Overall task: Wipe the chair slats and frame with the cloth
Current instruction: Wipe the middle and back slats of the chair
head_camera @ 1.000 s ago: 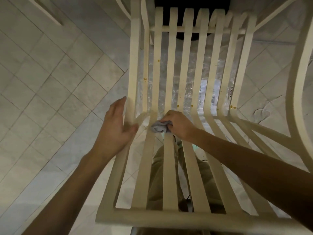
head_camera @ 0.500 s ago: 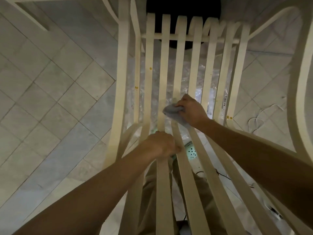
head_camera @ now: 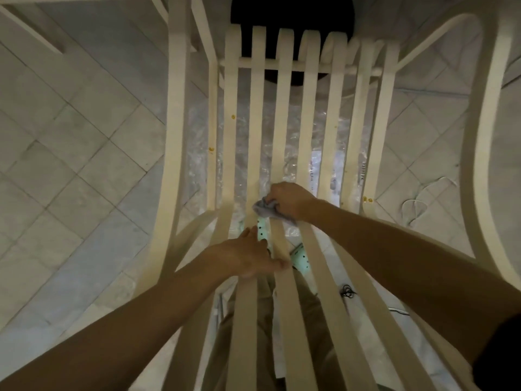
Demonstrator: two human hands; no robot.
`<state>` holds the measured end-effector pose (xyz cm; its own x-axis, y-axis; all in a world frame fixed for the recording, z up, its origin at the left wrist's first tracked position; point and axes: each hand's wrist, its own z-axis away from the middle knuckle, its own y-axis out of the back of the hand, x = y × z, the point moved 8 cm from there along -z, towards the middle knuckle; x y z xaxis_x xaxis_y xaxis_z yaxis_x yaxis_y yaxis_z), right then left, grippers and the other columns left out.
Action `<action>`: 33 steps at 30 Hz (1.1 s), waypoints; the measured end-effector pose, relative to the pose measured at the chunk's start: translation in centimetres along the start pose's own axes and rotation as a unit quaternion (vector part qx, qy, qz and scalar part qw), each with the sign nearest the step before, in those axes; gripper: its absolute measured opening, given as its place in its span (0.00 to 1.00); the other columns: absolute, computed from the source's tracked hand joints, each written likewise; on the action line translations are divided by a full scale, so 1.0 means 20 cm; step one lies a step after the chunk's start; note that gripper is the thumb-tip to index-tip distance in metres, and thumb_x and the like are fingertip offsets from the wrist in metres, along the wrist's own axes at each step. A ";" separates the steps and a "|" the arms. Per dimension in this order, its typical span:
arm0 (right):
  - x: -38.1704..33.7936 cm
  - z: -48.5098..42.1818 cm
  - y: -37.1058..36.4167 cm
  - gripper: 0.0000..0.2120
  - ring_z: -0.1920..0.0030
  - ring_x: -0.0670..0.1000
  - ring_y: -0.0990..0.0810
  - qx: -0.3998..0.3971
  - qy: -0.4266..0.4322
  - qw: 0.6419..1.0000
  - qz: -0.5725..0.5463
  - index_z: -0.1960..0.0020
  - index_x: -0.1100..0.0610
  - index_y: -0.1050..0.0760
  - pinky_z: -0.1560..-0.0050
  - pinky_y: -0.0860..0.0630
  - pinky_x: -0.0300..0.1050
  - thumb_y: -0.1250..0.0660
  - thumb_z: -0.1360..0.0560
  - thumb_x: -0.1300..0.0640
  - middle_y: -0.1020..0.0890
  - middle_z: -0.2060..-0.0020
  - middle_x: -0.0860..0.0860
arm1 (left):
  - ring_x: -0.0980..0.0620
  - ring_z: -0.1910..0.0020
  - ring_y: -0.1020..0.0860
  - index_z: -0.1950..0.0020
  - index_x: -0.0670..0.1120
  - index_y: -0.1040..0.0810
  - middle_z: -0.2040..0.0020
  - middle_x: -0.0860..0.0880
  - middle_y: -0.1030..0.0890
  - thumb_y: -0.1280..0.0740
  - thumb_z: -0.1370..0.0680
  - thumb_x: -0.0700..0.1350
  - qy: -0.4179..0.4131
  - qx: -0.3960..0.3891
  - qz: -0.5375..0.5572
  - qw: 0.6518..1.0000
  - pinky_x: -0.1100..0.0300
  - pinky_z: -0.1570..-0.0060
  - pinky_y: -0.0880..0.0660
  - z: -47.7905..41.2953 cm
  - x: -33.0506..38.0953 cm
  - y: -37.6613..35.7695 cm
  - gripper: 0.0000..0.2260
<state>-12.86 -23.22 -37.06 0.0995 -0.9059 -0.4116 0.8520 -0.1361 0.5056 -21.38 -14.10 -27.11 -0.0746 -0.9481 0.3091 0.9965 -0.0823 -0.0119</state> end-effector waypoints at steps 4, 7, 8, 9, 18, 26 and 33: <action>0.04 -0.05 0.07 0.11 0.51 0.56 0.19 0.015 -0.019 0.999 0.034 0.48 0.57 0.19 0.52 0.25 0.43 0.29 0.30 0.60 0.18 0.49 0.55 | 0.48 0.23 0.64 0.21 0.51 0.54 0.21 0.47 0.64 0.50 0.23 0.69 -0.012 -0.004 -0.015 1.000 0.46 0.25 0.55 0.03 0.05 0.01 0.36; 0.01 0.00 -0.02 0.18 0.50 0.57 0.21 -0.025 0.000 0.999 0.044 0.46 0.56 0.21 0.50 0.26 0.47 0.26 0.35 0.65 0.21 0.49 0.55 | 0.48 0.23 0.64 0.21 0.55 0.54 0.21 0.47 0.64 0.51 0.24 0.71 -0.010 -0.005 -0.027 1.000 0.45 0.25 0.55 0.01 0.04 -0.02 0.36; 0.01 0.00 -0.02 0.22 0.51 0.56 0.21 -0.032 0.004 0.998 0.053 0.48 0.55 0.21 0.52 0.27 0.46 0.23 0.40 0.66 0.22 0.50 0.54 | 0.48 0.23 0.64 0.21 0.56 0.54 0.21 0.47 0.63 0.51 0.25 0.71 -0.010 -0.003 -0.031 0.999 0.44 0.25 0.55 0.00 0.03 -0.02 0.36; 0.03 0.00 -0.01 0.24 0.53 0.55 0.21 -0.033 0.001 0.997 0.065 0.50 0.55 0.22 0.55 0.27 0.44 0.22 0.44 0.66 0.22 0.52 0.53 | 0.47 0.22 0.63 0.22 0.56 0.54 0.21 0.47 0.63 0.51 0.25 0.72 -0.011 -0.001 -0.036 0.999 0.43 0.25 0.54 -0.01 0.02 -0.03 0.37; 0.07 -0.04 -0.05 0.04 0.61 0.56 0.22 -0.064 0.001 0.998 0.011 0.64 0.57 0.26 0.57 0.25 0.45 0.35 0.32 0.63 0.22 0.66 0.54 | 0.49 0.22 0.62 0.21 0.52 0.55 0.21 0.48 0.61 0.48 0.28 0.74 0.000 -0.005 -0.022 1.000 0.43 0.24 0.54 -0.14 -0.03 -0.01 0.43; 0.09 -0.05 -0.06 0.06 0.56 0.56 0.19 -0.037 -0.018 0.999 0.001 0.53 0.58 0.21 0.54 0.22 0.48 0.33 0.29 0.61 0.20 0.58 0.56 | 0.46 0.22 0.62 0.21 0.50 0.54 0.21 0.46 0.61 0.48 0.27 0.73 -0.007 -0.007 -0.028 1.000 0.41 0.25 0.53 -0.14 -0.02 0.01 0.42; 0.09 -0.17 0.07 0.08 0.50 0.56 0.21 0.049 0.008 0.998 0.045 0.49 0.54 0.23 0.51 0.27 0.48 0.32 0.28 0.58 0.20 0.50 0.54 | 0.47 0.23 0.63 0.21 0.50 0.54 0.21 0.46 0.63 0.48 0.26 0.72 -0.014 0.015 -0.014 1.000 0.39 0.25 0.55 -0.12 -0.01 0.00 0.41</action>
<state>-9.81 -23.63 -39.58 0.1826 -0.9096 -0.3733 0.7846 -0.0939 0.6128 -21.46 -14.65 -29.44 -0.1019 -0.9362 0.3363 0.9947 -0.0993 0.0249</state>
